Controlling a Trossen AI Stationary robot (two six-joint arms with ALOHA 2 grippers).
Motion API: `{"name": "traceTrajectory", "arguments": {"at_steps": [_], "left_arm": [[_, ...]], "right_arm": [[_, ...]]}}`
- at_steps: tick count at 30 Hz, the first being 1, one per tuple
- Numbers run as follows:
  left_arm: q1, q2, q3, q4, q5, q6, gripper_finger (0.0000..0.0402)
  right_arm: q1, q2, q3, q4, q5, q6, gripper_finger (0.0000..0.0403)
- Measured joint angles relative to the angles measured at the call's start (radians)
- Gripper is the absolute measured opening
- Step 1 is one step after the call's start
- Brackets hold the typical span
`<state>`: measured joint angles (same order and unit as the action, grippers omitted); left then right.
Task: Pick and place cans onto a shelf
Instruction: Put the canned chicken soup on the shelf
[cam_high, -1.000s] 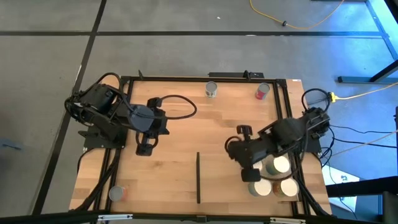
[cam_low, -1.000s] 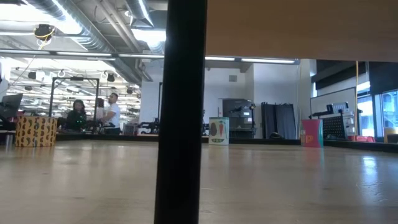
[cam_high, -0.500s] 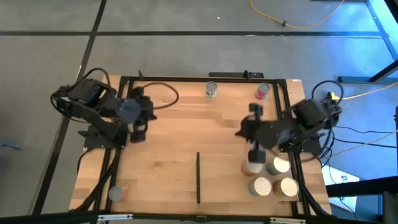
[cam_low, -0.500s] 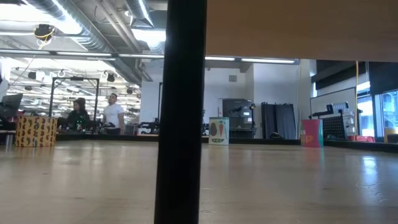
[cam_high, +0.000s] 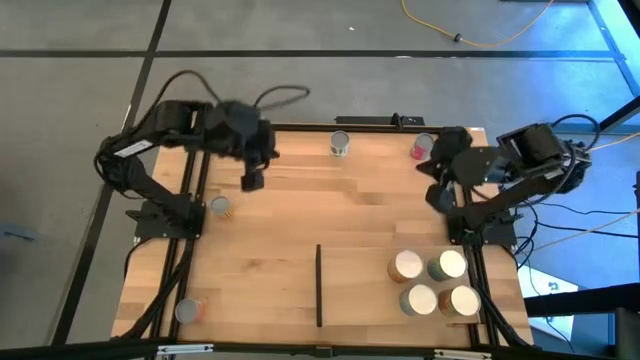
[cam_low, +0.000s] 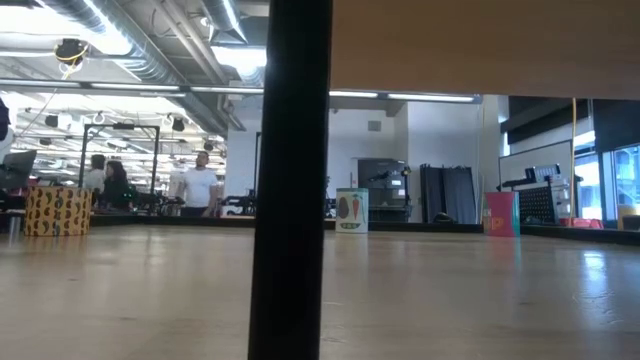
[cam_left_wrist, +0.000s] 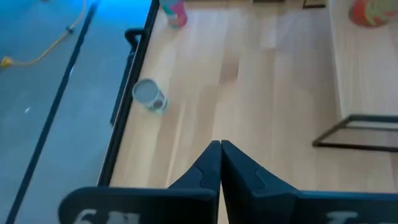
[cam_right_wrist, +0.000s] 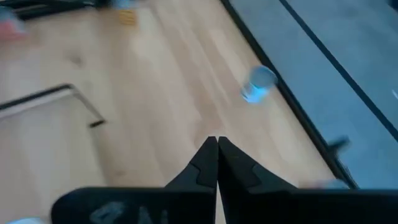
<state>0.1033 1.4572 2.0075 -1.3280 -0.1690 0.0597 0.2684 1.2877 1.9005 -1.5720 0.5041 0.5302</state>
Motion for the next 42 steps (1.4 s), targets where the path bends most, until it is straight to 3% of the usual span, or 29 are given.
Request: {"name": "traceTrajectory", "arguments": {"at_steps": [3, 8, 18, 22, 31, 42], "left_arm": [[0.089, 0.032, 0.002, 0.068, 0.067, 0.065, 0.0000], [0.169, 0.098, 0.000, 0.086, 0.064, 0.188, 0.0000], [0.287, 0.208, 0.000, 0.115, 0.026, 0.240, 0.0030], [0.322, 0.218, 0.000, 0.114, 0.029, 0.239, 0.0028], [0.434, 0.217, 0.000, 0.107, 0.123, 0.278, 0.0028], [0.518, 0.217, 0.000, 0.108, 0.138, 0.344, 0.0027]], "right_arm": [[-0.055, -0.069, -0.098, -0.001, 0.000, 0.016, 0.0006], [-0.125, -0.146, -0.201, 0.001, 0.053, 0.014, 0.0011], [-0.329, -0.198, -0.369, 0.001, 0.055, 0.005, 0.0078], [-0.445, -0.168, -0.428, 0.006, -0.094, 0.035, 0.0081], [-0.687, -0.035, -0.525, 0.019, -0.198, 0.097, 0.0082], [-0.844, 0.115, -0.592, 0.180, -0.192, -0.043, 0.0082]]}}
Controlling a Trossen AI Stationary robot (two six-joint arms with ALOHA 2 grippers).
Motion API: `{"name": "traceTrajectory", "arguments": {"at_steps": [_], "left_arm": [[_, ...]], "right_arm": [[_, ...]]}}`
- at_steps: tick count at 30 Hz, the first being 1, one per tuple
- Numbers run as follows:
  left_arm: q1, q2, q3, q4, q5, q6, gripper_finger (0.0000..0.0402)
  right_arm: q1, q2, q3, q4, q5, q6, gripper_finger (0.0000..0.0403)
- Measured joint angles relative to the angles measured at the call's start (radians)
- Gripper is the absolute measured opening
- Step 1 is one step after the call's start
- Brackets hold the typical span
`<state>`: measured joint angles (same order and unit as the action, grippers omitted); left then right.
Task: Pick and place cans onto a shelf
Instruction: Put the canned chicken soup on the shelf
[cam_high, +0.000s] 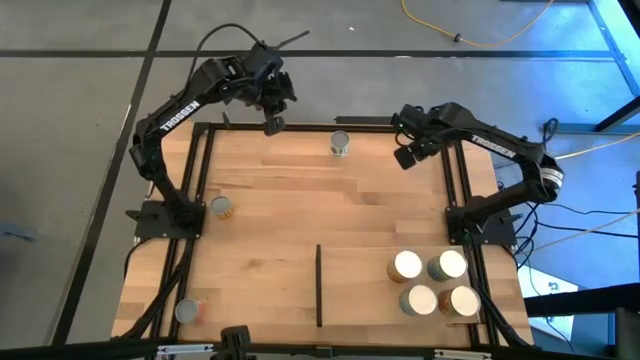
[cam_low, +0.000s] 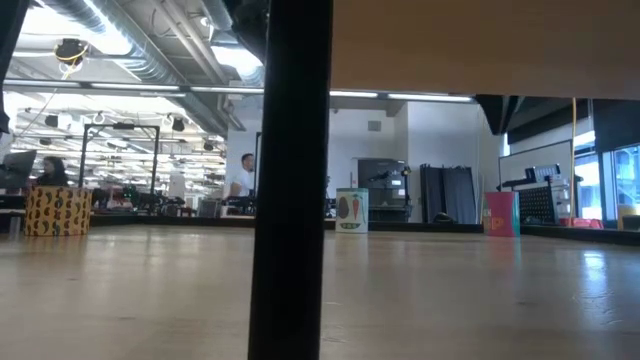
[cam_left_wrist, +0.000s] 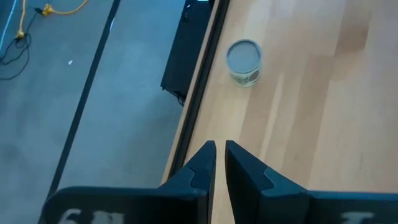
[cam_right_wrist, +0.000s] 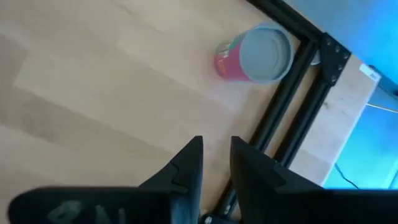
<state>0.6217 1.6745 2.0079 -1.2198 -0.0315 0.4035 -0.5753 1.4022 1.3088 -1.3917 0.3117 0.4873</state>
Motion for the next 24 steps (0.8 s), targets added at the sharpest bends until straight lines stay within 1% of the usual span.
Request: {"name": "traceTrajectory", "arguments": {"at_steps": [3, 6, 8, 10, 13, 15, 21, 24], "left_arm": [[0.011, 0.000, 0.000, 0.000, 0.000, 0.035, 0.0027], [0.018, 0.000, 0.000, 0.001, 0.003, 0.110, 0.0027], [0.023, 0.000, 0.000, 0.001, 0.037, 0.153, 0.0027], [0.028, 0.000, 0.000, 0.004, 0.092, 0.173, 0.0027], [0.035, 0.000, 0.000, 0.019, 0.156, 0.175, 0.0027], [0.041, 0.000, 0.000, 0.030, 0.176, 0.175, 0.0027], [0.053, 0.013, 0.002, 0.035, 0.177, 0.175, 0.0027], [0.060, 0.024, 0.001, 0.036, 0.180, 0.175, 0.0027]], "right_arm": [[-0.011, 0.022, -0.041, 0.016, 0.016, -0.004, 0.0082], [-0.012, 0.030, -0.074, 0.020, 0.016, -0.021, 0.0082], [-0.012, 0.030, -0.089, 0.042, 0.016, -0.021, 0.0082], [-0.014, 0.030, -0.091, 0.054, 0.018, -0.021, 0.0082], [-0.020, 0.029, -0.091, 0.082, 0.020, -0.019, 0.0082], [-0.029, 0.029, -0.091, 0.084, 0.027, -0.022, 0.0082], [-0.039, 0.029, -0.091, 0.104, 0.054, -0.085, 0.0082], [-0.043, 0.029, -0.091, 0.144, 0.046, -0.043, 0.0082]]}}
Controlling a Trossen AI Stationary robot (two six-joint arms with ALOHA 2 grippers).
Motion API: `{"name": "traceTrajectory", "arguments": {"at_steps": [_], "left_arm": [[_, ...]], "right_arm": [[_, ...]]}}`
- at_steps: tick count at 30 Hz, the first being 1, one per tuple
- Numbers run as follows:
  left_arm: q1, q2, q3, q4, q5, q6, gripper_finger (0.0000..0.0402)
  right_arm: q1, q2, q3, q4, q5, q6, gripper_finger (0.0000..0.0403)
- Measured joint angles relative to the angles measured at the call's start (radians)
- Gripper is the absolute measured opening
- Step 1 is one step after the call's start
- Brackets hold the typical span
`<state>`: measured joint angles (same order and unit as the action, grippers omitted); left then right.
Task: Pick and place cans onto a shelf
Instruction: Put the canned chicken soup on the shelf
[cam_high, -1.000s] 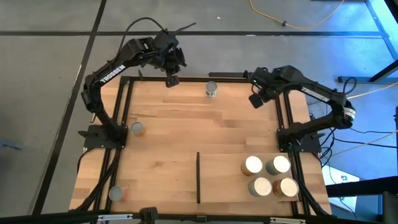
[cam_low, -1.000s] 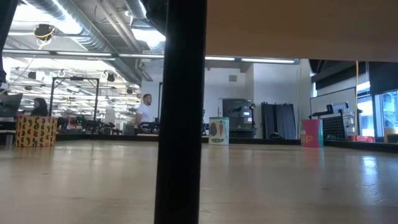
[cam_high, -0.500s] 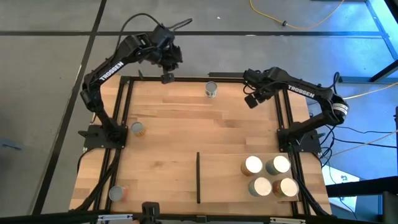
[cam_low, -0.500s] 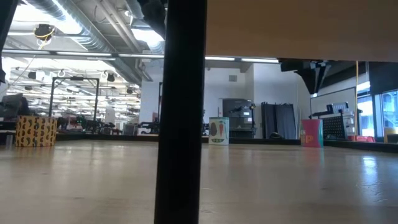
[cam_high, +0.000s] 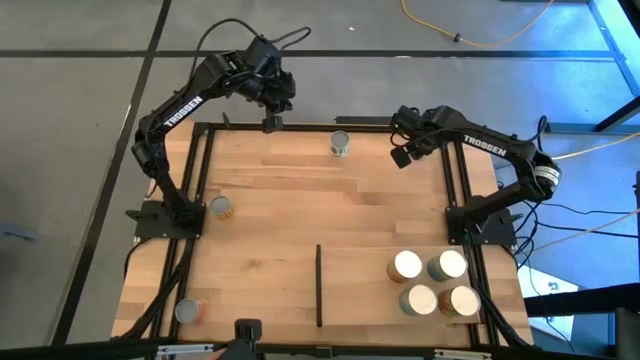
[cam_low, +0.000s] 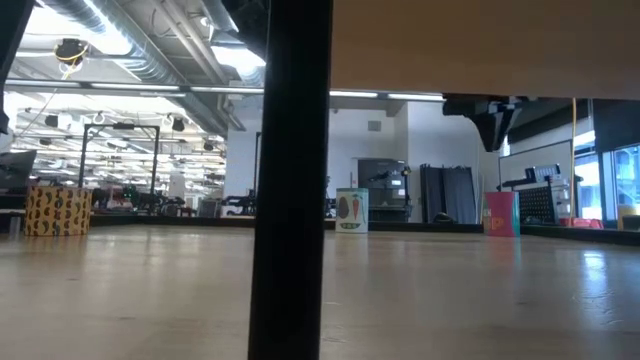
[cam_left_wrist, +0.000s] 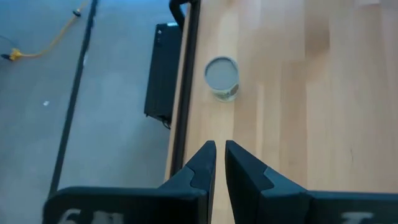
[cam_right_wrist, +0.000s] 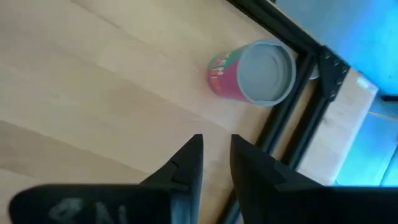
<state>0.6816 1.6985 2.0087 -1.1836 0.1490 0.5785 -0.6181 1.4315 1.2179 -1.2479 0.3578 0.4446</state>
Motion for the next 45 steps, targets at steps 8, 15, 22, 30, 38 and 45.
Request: {"name": "traceTrajectory", "arguments": {"at_steps": [8, 15, 22, 30, 38, 45], "left_arm": [[0.018, 0.013, 0.000, 0.008, 0.000, 0.008, 0.0027], [0.032, 0.019, 0.000, 0.021, 0.001, 0.008, 0.0027], [0.040, 0.024, 0.000, 0.024, -0.001, 0.009, 0.0027], [0.041, 0.024, 0.000, 0.026, -0.001, 0.010, 0.0027], [0.041, 0.024, 0.000, 0.026, -0.001, 0.010, 0.0027], [0.040, 0.024, 0.000, 0.026, -0.001, 0.010, 0.0027]], "right_arm": [[-0.065, 0.000, -0.085, 0.110, -0.012, 0.008, 0.0082], [-0.108, 0.000, -0.177, 0.224, 0.030, -0.014, 0.0082], [-0.136, 0.000, -0.230, 0.362, 0.041, -0.061, 0.0082], [-0.178, 0.015, -0.244, 0.370, 0.046, -0.087, 0.0082], [-0.192, 0.109, -0.244, 0.397, 0.049, -0.150, 0.0082], [-0.190, 0.173, -0.237, 0.404, 0.094, -0.162, 0.0077]]}}
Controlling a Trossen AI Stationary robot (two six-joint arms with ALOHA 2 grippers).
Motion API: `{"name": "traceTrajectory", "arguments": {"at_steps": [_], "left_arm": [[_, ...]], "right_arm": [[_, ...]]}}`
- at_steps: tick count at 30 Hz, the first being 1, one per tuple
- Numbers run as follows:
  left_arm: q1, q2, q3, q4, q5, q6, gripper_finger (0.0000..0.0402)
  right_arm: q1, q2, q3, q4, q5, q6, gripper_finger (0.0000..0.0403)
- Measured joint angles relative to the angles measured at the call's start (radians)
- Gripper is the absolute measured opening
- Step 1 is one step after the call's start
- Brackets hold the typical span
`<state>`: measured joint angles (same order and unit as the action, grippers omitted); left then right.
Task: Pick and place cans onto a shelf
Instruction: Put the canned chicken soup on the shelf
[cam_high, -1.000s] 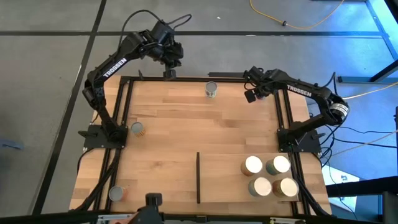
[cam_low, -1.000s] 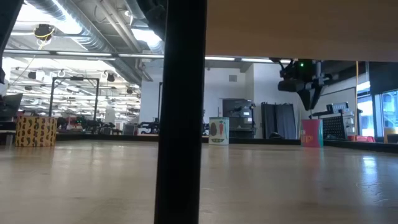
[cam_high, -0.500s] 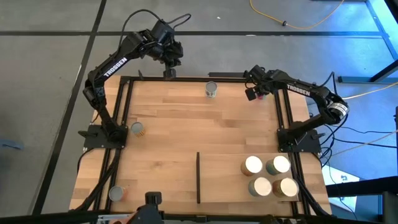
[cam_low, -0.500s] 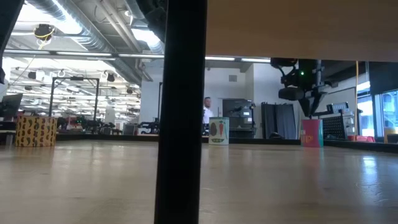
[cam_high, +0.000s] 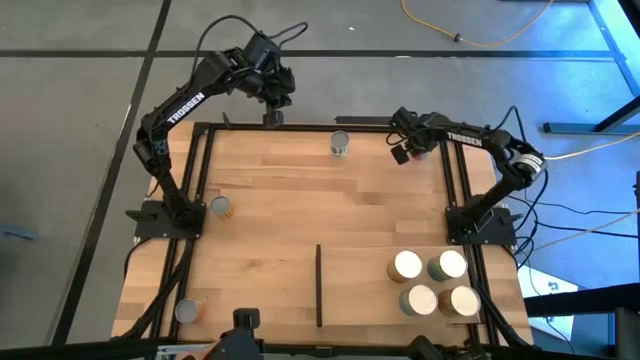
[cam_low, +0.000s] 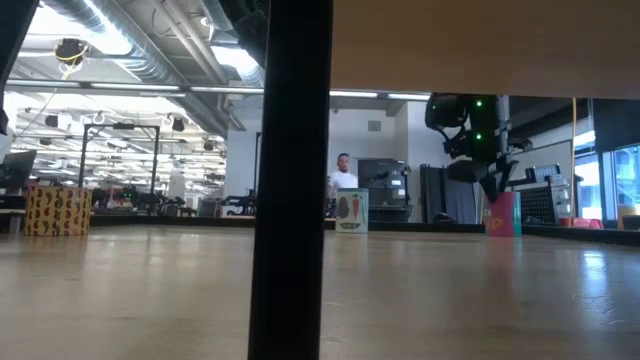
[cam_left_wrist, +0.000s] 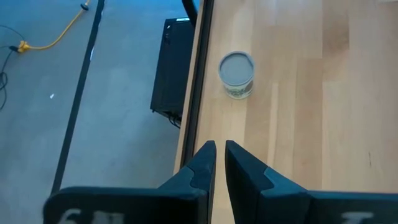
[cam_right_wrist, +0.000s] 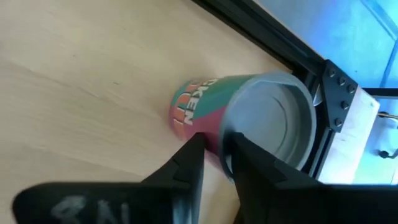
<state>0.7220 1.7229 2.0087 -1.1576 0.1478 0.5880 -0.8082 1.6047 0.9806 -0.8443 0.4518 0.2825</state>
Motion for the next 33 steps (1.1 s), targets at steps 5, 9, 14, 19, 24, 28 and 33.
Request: {"name": "traceTrajectory", "arguments": {"at_steps": [5, 9, 14, 19, 24, 28, 33], "left_arm": [[0.000, 0.000, 0.000, 0.000, -0.001, 0.000, 0.0027], [0.000, 0.000, 0.000, 0.000, -0.001, 0.000, 0.0027], [0.000, 0.000, 0.000, 0.000, -0.001, 0.000, 0.0027], [0.000, 0.000, 0.000, -0.001, -0.001, 0.000, 0.0027], [0.000, 0.000, 0.000, -0.001, -0.001, -0.001, 0.0027], [0.000, 0.000, 0.000, -0.002, -0.001, -0.004, 0.0027], [0.000, 0.000, 0.000, -0.016, -0.001, -0.008, 0.0027]], "right_arm": [[-0.002, -0.007, -0.001, 0.000, -0.029, -0.004, 0.0016], [-0.003, -0.018, 0.009, -0.018, -0.032, -0.016, 0.0009], [0.003, -0.037, 0.059, -0.079, -0.078, -0.031, 0.0008], [0.029, -0.073, 0.122, -0.183, -0.090, -0.073, 0.0008], [0.111, -0.100, 0.238, -0.306, -0.095, -0.160, 0.0008], [0.214, -0.105, 0.373, -0.408, -0.129, -0.239, 0.0008], [0.366, -0.105, 0.540, -0.488, -0.190, -0.292, 0.0008]]}}
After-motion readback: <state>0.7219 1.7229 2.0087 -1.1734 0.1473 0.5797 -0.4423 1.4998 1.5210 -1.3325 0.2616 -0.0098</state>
